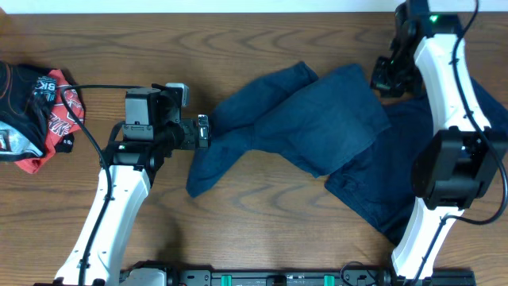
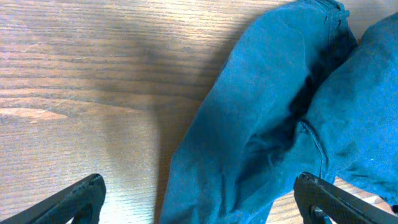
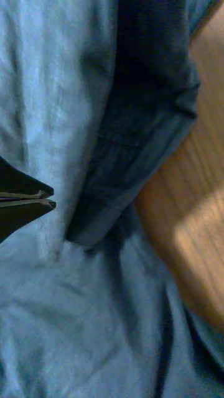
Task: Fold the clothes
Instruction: 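Release the jeans and withdraw the right gripper to the right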
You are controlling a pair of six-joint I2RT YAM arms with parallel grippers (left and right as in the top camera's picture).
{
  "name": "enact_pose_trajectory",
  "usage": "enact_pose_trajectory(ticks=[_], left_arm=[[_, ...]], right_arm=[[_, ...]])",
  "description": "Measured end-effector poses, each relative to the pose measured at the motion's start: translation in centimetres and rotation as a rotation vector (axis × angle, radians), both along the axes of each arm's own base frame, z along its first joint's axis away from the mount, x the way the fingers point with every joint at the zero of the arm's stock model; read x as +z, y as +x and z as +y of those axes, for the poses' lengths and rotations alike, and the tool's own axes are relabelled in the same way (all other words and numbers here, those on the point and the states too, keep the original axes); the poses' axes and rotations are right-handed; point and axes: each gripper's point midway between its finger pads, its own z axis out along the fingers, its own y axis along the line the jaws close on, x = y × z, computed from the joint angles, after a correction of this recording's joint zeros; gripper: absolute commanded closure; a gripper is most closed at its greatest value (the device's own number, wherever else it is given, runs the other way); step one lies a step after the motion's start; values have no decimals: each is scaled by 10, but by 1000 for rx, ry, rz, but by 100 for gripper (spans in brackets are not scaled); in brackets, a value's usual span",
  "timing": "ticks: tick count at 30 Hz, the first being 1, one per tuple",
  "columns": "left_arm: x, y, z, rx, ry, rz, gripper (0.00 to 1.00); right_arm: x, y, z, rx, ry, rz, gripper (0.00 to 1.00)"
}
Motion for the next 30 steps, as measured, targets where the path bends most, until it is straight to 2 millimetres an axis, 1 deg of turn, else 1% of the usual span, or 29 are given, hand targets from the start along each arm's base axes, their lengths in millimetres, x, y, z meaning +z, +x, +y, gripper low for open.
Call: enact_pose_trajectory(ticks=[3, 7, 9, 11, 15, 20, 24, 26, 30], left_arm=[[0, 0, 0, 0, 0, 0, 2], [0, 0, 0, 0, 0, 0, 2], [0, 0, 0, 0, 0, 0, 2], [0, 0, 0, 0, 0, 0, 2], [0, 0, 0, 0, 0, 0, 2], [0, 0, 0, 0, 0, 0, 2], [0, 0, 0, 0, 0, 0, 2], [0, 0, 0, 0, 0, 0, 2], [0, 0, 0, 0, 0, 0, 2]], right_arm=[[-26, -12, 1, -3, 6, 47, 99], [-56, -27, 0, -28, 14, 92, 99], [-64, -33, -2, -42, 21, 112, 99], [-69, -37, -9, -65, 24, 124, 99], [-70, -39, -29, -119, 29, 124, 99], [-70, -38, -64, -203, 32, 103, 99], [-71, -43, -85, -250, 35, 103, 99], [-73, -47, -91, -269, 42, 111, 99], [-91, -58, -95, -294, 67, 125, 99]])
